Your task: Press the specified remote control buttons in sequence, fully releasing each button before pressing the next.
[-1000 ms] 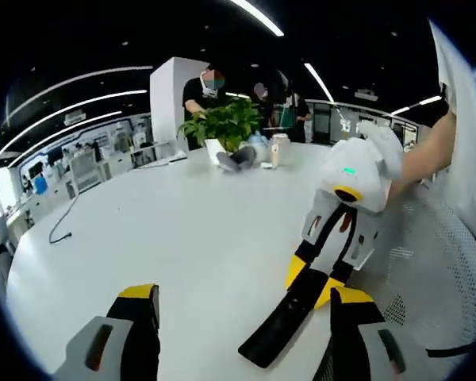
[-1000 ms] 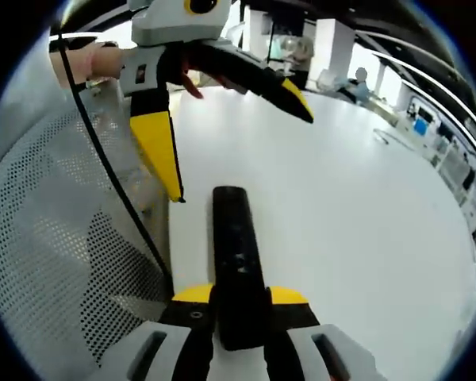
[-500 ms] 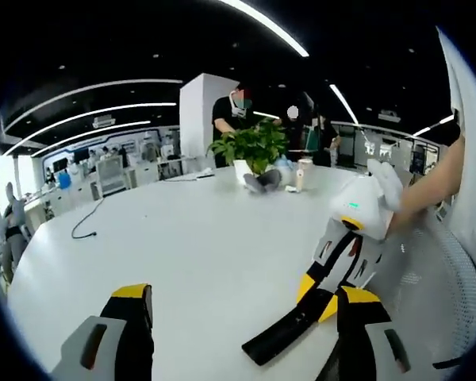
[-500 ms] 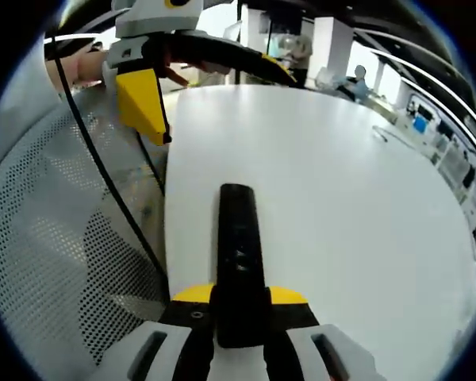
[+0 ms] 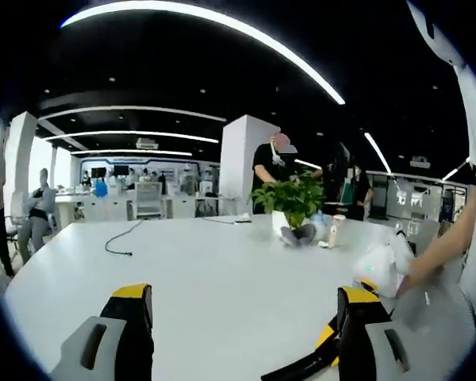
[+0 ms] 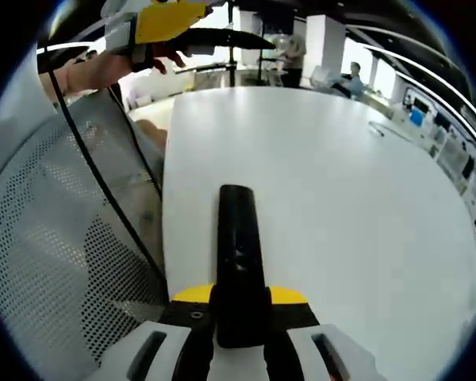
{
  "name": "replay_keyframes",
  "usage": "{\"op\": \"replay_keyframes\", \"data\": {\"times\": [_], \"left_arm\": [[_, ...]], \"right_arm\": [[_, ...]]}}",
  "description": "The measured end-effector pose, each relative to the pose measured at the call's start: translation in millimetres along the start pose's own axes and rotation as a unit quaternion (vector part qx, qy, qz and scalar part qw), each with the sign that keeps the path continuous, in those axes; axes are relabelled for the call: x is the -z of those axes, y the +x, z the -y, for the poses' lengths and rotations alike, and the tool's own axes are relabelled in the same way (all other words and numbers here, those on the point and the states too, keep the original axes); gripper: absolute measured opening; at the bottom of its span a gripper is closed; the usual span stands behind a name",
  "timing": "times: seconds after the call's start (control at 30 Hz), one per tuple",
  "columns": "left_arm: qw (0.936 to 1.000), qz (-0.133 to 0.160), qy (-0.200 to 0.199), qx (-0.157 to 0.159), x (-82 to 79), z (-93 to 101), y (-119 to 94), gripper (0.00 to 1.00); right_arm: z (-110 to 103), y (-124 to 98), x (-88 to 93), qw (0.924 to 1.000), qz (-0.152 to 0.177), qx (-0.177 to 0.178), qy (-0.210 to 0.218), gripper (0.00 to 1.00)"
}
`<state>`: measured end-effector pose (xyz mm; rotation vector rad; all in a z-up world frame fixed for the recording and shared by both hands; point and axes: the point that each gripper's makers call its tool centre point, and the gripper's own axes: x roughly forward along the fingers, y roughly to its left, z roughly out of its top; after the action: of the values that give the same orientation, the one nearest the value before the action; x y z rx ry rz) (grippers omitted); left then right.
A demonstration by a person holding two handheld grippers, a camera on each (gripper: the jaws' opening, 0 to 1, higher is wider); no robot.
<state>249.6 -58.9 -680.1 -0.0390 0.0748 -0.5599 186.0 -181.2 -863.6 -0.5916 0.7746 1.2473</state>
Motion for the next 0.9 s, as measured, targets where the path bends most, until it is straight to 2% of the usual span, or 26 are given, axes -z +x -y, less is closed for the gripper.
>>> {"op": "replay_keyframes", "data": {"times": [0.13, 0.27, 0.4, 0.47, 0.6, 0.7, 0.9], "left_arm": [[0.9994, 0.018, -0.014, -0.024, -7.0, -11.1, -8, 1.00], [0.9979, 0.040, -0.001, -0.051, -13.7, -19.5, -17, 1.00], [0.9968, 0.043, 0.005, -0.067, -12.3, -22.5, -24, 1.00], [0.9948, 0.063, 0.013, -0.078, -17.3, -22.5, -30, 1.00], [0.9936, 0.060, 0.024, -0.093, -10.3, -21.3, -36, 1.00], [0.9946, 0.036, 0.020, -0.095, 2.3, -20.9, -34, 1.00], [0.9951, 0.030, 0.023, -0.091, 1.9, -19.2, -31, 1.00]], "right_arm": [[0, 0, -0.2, 1.0000, 0.000, 0.000, 0.001, 0.20], [0, 0, -0.3, 1.0000, 0.001, -0.001, 0.004, 0.20], [1, 0, 0.1, 1.0000, 0.001, -0.002, 0.005, 0.20], [1, 0, 0.0, 1.0000, 0.002, -0.002, 0.005, 0.21], [1, 0, -0.4, 0.9999, 0.004, -0.004, 0.010, 0.21], [2, 0, -0.4, 0.9998, 0.006, -0.007, 0.017, 0.21], [3, 0, -0.9, 0.9999, 0.004, -0.007, 0.014, 0.20]]}}
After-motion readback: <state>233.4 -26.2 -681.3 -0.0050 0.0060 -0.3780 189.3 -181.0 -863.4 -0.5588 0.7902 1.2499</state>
